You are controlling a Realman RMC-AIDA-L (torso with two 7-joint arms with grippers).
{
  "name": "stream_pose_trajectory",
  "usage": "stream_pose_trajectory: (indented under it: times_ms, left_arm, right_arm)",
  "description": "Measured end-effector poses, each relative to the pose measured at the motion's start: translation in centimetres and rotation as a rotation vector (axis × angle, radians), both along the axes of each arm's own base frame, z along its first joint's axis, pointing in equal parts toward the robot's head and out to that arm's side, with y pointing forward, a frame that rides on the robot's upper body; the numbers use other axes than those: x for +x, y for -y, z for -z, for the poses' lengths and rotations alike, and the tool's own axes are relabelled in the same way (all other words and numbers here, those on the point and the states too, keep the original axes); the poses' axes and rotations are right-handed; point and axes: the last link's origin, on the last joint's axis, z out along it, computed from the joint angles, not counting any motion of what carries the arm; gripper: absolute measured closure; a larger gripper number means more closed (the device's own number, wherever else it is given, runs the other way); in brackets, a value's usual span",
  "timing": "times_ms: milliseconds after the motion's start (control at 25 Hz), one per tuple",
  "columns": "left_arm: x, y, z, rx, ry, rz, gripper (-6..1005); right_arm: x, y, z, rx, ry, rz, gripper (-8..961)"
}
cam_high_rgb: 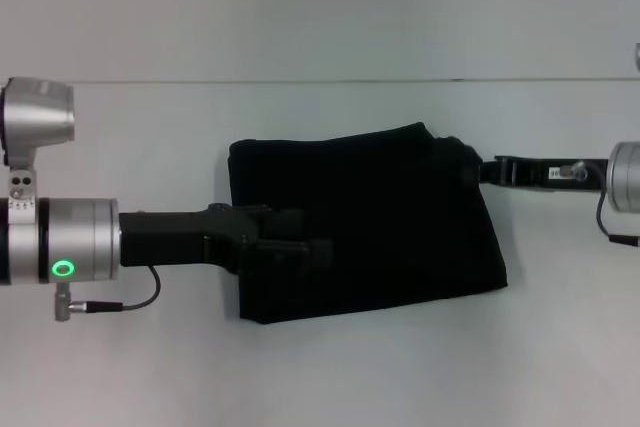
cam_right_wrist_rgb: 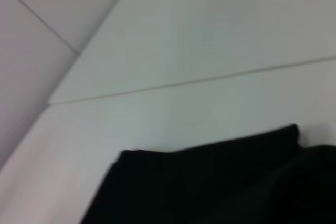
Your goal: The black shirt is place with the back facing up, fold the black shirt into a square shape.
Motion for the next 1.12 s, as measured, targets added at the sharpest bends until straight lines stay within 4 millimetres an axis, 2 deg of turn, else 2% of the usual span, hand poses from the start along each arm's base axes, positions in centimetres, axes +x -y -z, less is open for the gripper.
stream_pose_trajectory:
  times_ms: [200, 360, 600, 720, 880, 1040, 1120]
  left_arm:
    - [-0.2, -0.5, 0.5, 0.035, -0.02, -0.025, 103]
    - [-0.4, -1.8, 0.7, 0.099, -0.051, -0.073, 104]
    - [-0.8, -5.6, 0.1, 0.227, -0.098, -0.278, 104]
    - [-1.3, -7.3, -0.3, 0.293, -0.118, -0.4, 104]
    - [-2.2, -8.7, -0.6, 0.357, -0.139, -0.524, 105]
    - [-3.3, -9.6, -0.2, 0.399, -0.175, -0.622, 105]
    - [-3.6, -9.9, 0.1, 0.412, -0.19, -0.653, 104]
  right_arm:
    - [0.4, -0.2, 0.6, 0.022, 0.029, 0.008, 923]
    - [0.3, -0.1, 0.6, 0.015, 0.029, -0.001, 922]
    - [1.2, 0.2, -1.0, 0.02, 0.007, 0.022, 756]
    - [1.8, 0.4, -2.5, 0.027, -0.027, 0.036, 601]
    - [2.3, 0.6, -4.5, 0.049, -0.081, 0.052, 424]
    - [2.5, 0.5, -5.3, 0.07, -0.104, 0.065, 278]
    - [2.5, 0.4, -5.6, 0.084, -0.103, 0.067, 275]
